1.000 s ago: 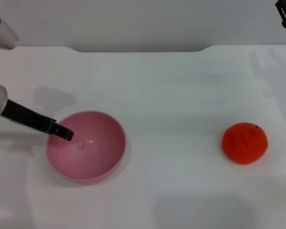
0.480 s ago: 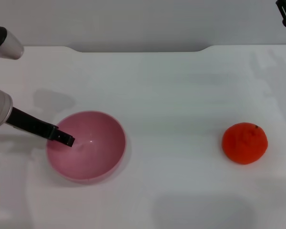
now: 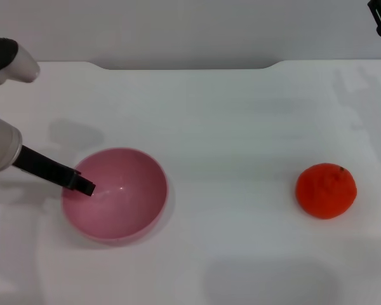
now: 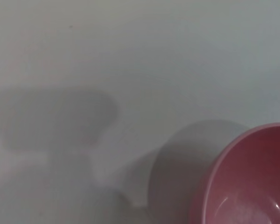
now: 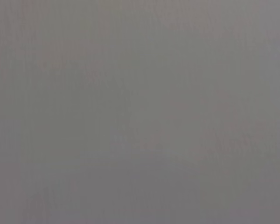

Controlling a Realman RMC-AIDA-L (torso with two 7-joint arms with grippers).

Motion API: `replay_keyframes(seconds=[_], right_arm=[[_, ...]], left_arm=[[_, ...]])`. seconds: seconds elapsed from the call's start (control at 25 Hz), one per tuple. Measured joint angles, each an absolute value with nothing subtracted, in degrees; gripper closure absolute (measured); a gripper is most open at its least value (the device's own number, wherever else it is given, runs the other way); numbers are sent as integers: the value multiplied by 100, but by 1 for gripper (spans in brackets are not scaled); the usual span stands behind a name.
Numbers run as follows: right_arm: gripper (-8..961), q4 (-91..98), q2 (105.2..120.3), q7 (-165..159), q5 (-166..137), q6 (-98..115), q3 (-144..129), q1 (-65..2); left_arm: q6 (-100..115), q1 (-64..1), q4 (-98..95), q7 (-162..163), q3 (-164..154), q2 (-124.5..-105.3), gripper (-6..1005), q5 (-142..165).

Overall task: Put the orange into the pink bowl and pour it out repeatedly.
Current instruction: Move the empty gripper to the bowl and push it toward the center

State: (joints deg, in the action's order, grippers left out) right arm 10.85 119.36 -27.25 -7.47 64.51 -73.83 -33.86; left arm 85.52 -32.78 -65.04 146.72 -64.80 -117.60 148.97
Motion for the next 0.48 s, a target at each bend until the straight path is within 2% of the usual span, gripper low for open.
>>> replay_keyframes(seconds=[0.16, 0.28, 0.48], right_arm=[[350, 1081, 11938, -2725, -737, 6485, -7383, -3381], [350, 1081, 11942, -2724, -714, 6491, -7383, -3366], [351, 1081, 11944, -2725, -709, 6497, -7383, -3353]], left_arm=[[8510, -3277, -6504, 14688, -6612, -11756, 518, 14905], [8500, -3278, -6504, 14697, -6674, -11751, 693, 14961], [8506, -3289, -6504, 14704, -6678, -11755, 837, 14964]])
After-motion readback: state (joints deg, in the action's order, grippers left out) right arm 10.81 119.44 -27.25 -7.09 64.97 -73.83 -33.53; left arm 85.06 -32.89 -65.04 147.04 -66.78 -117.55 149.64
